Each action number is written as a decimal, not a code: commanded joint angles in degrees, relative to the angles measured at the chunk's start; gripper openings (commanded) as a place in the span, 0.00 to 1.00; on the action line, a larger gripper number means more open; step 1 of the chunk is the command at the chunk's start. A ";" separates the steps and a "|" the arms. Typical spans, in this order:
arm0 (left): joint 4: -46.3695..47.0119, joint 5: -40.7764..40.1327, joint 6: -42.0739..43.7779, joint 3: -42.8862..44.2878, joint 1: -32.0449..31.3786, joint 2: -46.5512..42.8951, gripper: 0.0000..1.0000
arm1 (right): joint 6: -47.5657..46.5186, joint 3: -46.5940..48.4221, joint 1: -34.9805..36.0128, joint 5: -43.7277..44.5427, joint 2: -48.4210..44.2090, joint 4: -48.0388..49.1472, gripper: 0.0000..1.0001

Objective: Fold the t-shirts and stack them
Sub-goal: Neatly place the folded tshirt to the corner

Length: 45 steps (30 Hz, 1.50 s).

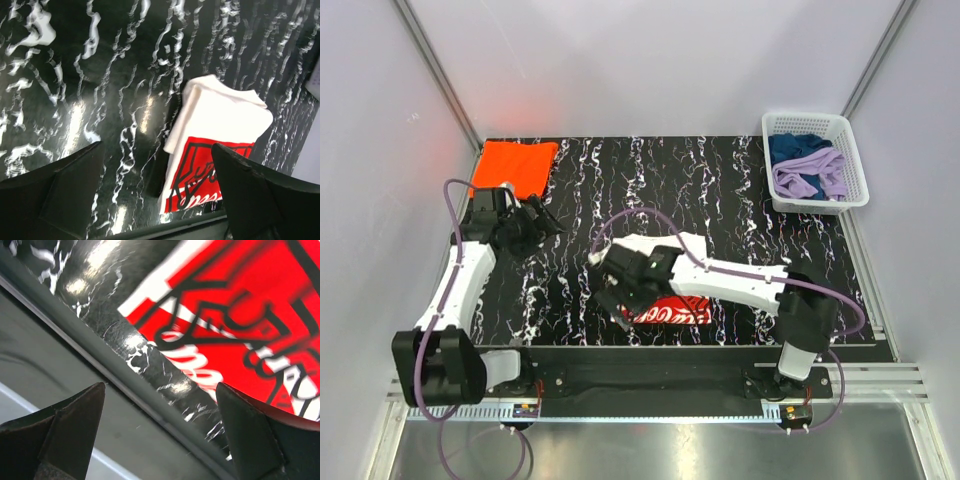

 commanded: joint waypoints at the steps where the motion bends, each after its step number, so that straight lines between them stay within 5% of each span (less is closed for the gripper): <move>1: -3.34 0.93 -2.99 -0.53 3.58 1.41 0.94 | -12.02 -0.06 4.75 11.40 2.21 4.39 1.00; 8: 0.35 14.47 -4.49 -6.07 9.49 0.71 0.99 | -18.46 -0.78 7.75 13.70 6.24 8.27 0.86; 19: 0.45 14.22 -5.11 -10.47 10.72 -5.00 0.99 | -19.00 3.53 11.01 13.61 13.72 9.67 0.85; 28: -0.78 13.34 -4.93 -10.73 11.34 -4.65 0.98 | -18.91 2.30 11.09 17.21 16.18 13.11 0.70; 32: -0.44 13.51 -4.85 -11.43 11.34 -5.09 0.93 | -19.61 2.30 11.09 18.71 15.92 12.75 0.58; 35: 1.23 14.56 -5.11 -12.92 11.34 -5.10 0.89 | -19.96 1.42 10.92 19.24 14.44 13.45 0.37; 36: 2.80 16.05 -5.11 -13.89 11.34 -4.83 0.89 | -19.79 1.07 10.83 19.24 13.99 13.80 0.23; 40: 7.03 21.15 -4.49 -16.44 11.07 -1.32 0.91 | -18.65 0.11 9.43 18.98 9.87 13.81 0.03; 45: 12.91 24.59 -6.42 -16.80 7.04 4.39 0.97 | -16.98 -1.39 5.74 16.61 4.06 13.90 0.00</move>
